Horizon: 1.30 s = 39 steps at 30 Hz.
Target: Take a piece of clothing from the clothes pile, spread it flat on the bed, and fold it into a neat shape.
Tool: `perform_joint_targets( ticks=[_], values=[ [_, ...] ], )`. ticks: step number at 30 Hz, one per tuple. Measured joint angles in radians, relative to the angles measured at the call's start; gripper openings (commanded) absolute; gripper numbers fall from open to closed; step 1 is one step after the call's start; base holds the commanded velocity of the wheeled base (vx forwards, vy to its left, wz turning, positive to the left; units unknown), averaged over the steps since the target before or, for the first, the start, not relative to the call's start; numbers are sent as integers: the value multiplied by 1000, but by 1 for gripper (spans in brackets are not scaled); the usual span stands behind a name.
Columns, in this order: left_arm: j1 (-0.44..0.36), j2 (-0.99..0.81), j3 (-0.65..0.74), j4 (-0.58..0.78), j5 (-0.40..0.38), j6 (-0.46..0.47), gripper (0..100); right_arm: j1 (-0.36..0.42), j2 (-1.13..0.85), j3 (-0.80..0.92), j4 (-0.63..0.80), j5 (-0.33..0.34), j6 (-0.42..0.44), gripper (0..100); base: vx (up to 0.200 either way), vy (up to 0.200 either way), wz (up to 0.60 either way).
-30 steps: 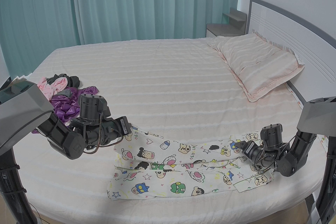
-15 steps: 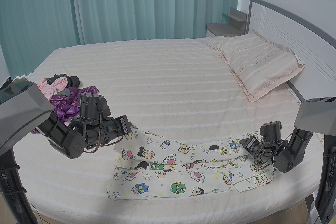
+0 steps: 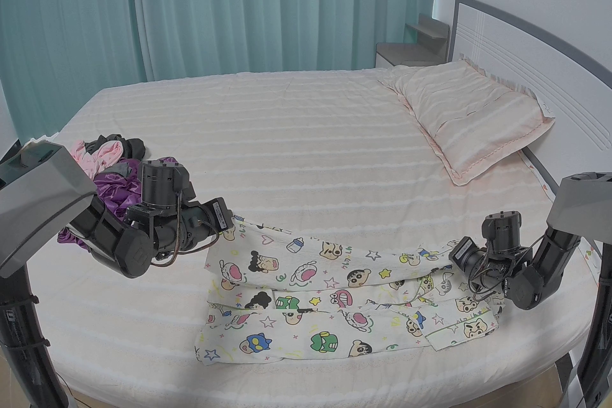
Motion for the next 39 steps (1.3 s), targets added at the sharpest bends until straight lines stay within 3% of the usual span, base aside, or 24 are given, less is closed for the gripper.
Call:
perform_joint_targets(
  ticks=[16, 24, 29, 39],
  values=[
    [6, 14, -59, 0, 47, 0, 0, -2, -20, -8, -138, -1, 30, 0, 0, 0, 0],
    [13, 21, -22, 19, 56, 69, 0, -8, -31, -5, -170, -2, 35, 0, 0, 0, 0],
    [32, 27, -45, 12, 109, 69, 0, -9, -43, -3, -180, -1, 61, 0, 0, 0, 0],
    [40, 27, -11, -2, 116, 67, 0, -7, -50, 9, -180, -1, 60, 0, 0, 0, 0]
  ],
)
